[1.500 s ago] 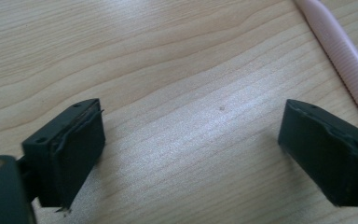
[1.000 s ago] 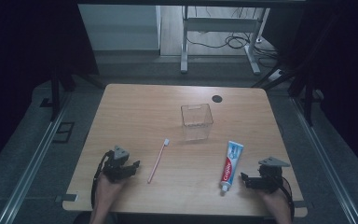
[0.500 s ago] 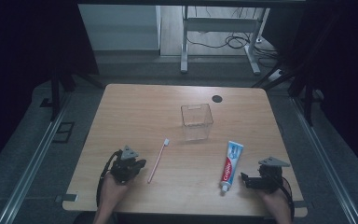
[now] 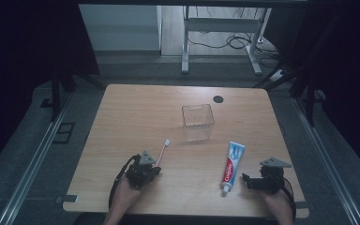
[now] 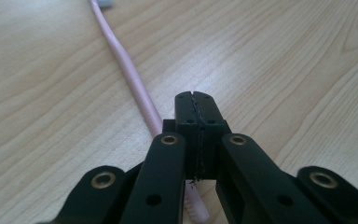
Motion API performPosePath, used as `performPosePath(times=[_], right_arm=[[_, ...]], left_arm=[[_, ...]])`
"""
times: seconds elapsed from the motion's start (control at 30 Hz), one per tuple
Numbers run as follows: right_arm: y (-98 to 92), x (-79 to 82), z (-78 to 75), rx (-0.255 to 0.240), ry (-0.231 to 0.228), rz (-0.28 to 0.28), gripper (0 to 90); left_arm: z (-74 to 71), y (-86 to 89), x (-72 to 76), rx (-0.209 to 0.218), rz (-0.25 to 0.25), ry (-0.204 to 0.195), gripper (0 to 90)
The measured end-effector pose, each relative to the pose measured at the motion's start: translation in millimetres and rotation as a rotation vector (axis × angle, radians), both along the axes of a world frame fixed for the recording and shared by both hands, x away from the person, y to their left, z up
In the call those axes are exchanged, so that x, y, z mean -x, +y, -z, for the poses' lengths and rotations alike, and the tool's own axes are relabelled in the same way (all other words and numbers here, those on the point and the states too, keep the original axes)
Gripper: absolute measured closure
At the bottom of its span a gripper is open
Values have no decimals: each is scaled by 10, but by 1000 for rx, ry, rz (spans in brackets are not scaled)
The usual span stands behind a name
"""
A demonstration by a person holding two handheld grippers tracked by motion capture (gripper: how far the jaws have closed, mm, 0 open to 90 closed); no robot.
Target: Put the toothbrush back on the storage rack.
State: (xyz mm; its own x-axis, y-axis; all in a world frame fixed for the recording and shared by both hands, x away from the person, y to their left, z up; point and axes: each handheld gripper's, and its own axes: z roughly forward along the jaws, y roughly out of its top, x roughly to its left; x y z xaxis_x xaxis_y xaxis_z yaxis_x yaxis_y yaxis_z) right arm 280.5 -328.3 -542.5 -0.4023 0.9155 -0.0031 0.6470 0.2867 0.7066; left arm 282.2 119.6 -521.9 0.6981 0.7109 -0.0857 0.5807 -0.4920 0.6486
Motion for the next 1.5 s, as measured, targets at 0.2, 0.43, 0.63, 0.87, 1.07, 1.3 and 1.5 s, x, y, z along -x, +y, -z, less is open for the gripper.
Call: performPosePath(times=[0.2, 0.43, 0.63, 0.87, 1.07, 1.3, 1.5], right_arm=[[0, 0, 0, 0, 0, 0, 8], [0, 0, 0, 0, 0, 0, 8], [0, 0, 0, 0, -1, -1, 9], [0, 0, 0, 0, 0, -1, 8], [0, 0, 0, 0, 0, -1, 8], [0, 1, 0, 0, 0, 0, 9], [0, 2, -1, 0, 2, 0, 9]], left_arm=[[35, 12, -13, -47, -10, 1, 895], [29, 126, -47, -66, -33, -7, 890], [20, 237, -82, -84, -57, -11, 891], [11, 290, -104, -74, -60, 3, 892], [-35, 315, -119, -62, -56, 19, 880], [-70, 336, -179, -79, -54, 46, 843], [-109, 346, -281, -101, -54, 89, 783]])
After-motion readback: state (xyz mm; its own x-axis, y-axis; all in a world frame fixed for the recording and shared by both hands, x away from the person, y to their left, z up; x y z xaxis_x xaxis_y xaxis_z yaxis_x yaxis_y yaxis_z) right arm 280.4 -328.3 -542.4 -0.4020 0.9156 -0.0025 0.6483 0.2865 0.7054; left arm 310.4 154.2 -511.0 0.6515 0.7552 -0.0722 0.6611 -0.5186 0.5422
